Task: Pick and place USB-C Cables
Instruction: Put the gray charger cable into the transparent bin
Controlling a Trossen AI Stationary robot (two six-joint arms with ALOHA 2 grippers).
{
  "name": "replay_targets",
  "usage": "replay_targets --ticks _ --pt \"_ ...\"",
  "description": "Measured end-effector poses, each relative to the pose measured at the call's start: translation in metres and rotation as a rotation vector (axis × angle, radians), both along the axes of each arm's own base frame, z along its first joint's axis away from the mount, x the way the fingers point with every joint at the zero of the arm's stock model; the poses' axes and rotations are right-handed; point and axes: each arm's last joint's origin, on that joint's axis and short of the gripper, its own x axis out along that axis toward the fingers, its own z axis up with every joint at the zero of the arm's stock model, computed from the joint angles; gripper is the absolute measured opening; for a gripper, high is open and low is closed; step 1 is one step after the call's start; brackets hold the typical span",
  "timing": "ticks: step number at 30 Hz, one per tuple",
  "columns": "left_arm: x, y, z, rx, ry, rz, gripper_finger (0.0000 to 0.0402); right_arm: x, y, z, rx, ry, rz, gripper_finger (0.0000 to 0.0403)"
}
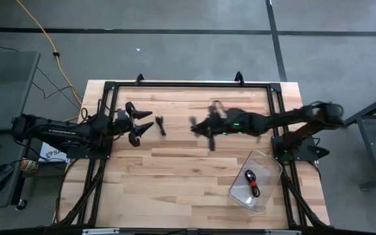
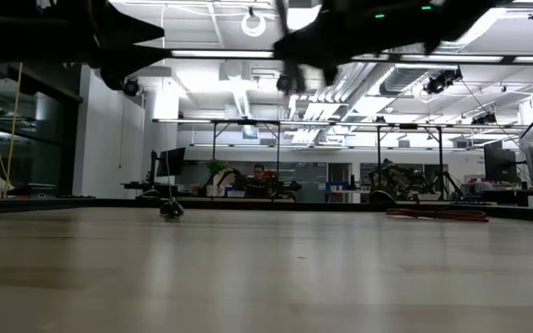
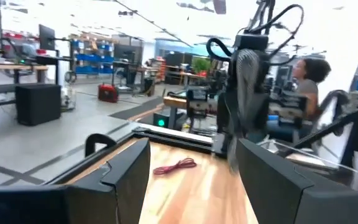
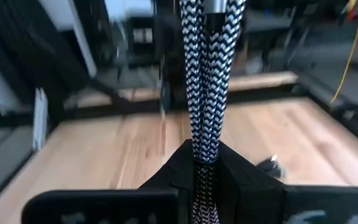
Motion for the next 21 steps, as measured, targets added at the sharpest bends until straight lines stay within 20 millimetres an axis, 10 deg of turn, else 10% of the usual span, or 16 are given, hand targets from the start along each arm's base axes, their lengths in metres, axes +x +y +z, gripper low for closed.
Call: replay_targets --ticks 9,21 --pt "0.000 -0.004 0.000 0.010 0.001 -0.138 0.0218 -0.073 0.009 -0.007 0.016 -0.226 -0.119 0.0020" --pt "0.000 -0.004 0.000 0.024 0.008 -0.126 0.0217 -0.076 0.009 -0.006 0.022 -0.242 -0.127 0.0020"
